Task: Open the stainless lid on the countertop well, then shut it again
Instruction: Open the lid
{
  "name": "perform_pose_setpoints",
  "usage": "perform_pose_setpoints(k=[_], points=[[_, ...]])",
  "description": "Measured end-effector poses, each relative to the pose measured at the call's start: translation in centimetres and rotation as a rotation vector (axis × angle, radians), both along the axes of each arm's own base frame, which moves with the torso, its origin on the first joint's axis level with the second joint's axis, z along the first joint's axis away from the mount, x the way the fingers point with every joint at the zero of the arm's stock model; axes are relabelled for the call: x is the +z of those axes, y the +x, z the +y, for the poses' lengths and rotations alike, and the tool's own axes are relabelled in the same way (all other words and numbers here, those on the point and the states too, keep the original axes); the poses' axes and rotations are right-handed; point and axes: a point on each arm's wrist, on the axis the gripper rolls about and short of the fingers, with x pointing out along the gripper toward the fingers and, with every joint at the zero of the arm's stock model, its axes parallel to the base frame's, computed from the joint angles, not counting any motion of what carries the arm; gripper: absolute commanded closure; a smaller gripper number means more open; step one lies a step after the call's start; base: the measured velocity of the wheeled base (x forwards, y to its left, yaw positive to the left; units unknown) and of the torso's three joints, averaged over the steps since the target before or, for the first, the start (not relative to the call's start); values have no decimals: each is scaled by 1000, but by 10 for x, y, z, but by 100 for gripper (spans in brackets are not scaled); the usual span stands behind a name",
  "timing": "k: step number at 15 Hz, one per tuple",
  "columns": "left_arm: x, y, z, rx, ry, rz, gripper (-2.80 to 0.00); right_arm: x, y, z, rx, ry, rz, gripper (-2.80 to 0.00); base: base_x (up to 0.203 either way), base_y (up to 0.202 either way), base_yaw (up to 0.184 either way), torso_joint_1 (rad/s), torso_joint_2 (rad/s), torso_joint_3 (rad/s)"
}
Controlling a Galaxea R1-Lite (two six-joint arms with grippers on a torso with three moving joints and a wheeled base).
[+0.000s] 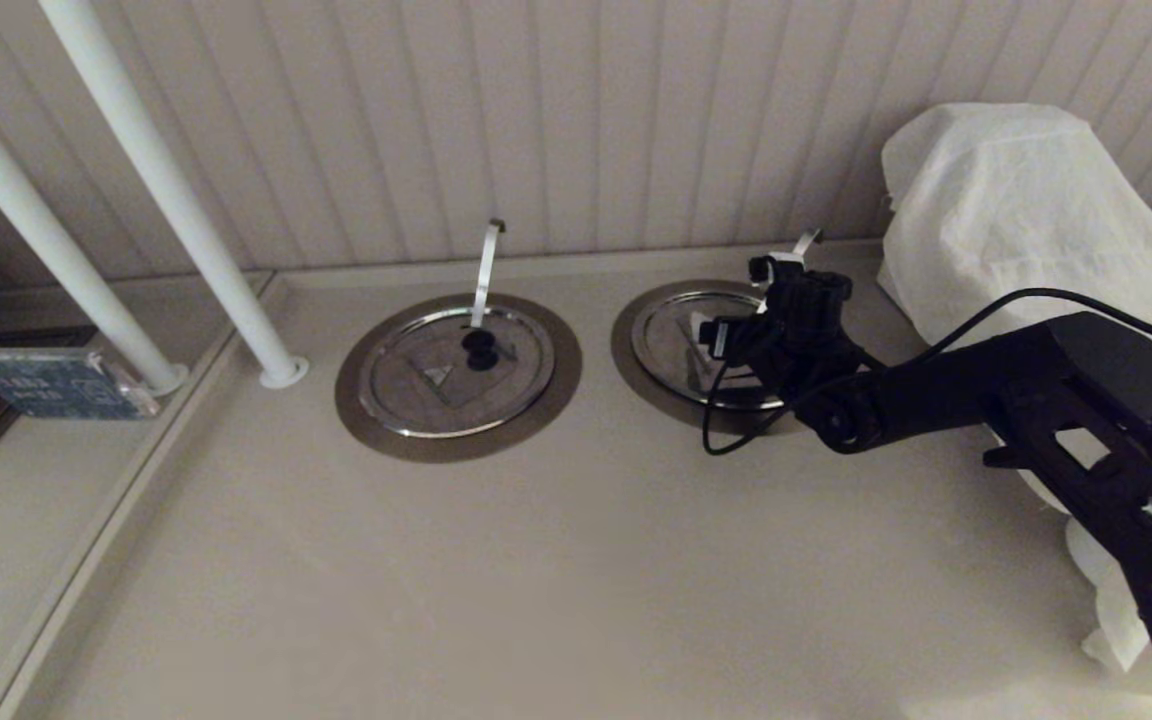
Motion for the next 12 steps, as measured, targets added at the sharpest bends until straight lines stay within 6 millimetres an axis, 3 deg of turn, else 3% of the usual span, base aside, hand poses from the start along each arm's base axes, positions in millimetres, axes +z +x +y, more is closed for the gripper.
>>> perform_pose_setpoints(k=[12], points=[[0,0,0,0,0,0,0,15,-10,13,26,15,-30,-280,0,0,0,0,0,0]])
